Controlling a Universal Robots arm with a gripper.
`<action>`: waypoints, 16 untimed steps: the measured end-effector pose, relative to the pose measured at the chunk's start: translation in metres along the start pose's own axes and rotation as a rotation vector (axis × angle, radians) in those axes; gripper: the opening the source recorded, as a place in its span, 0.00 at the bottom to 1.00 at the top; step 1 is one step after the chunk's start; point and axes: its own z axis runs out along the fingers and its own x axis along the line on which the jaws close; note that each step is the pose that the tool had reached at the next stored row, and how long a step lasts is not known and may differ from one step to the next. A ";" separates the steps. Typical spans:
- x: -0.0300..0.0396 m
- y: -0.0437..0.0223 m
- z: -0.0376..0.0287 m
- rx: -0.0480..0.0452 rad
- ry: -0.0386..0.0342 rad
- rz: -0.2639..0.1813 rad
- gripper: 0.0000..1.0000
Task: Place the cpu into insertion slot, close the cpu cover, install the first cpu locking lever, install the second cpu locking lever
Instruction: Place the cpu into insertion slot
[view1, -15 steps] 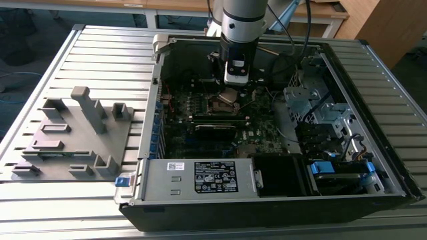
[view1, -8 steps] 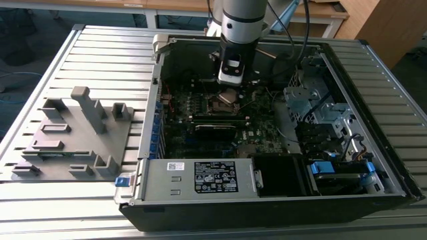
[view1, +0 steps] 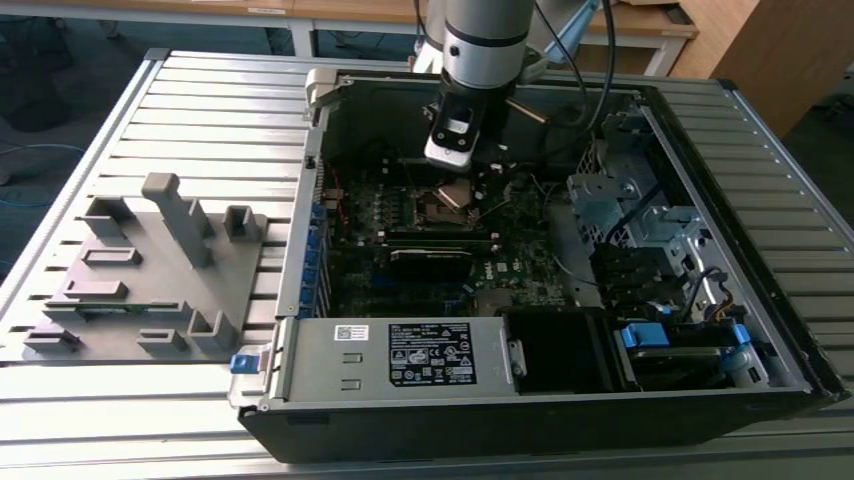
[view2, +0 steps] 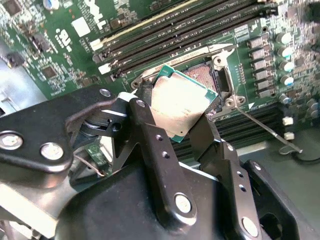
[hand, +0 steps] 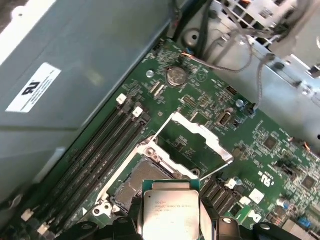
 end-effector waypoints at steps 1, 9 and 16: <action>0.0000 0.0000 0.0000 0.0000 -0.0002 0.004 0.54; 0.0000 0.0000 0.0002 0.0000 -0.0003 0.009 0.54; 0.0000 0.0000 0.0006 -0.0002 -0.0003 0.013 0.54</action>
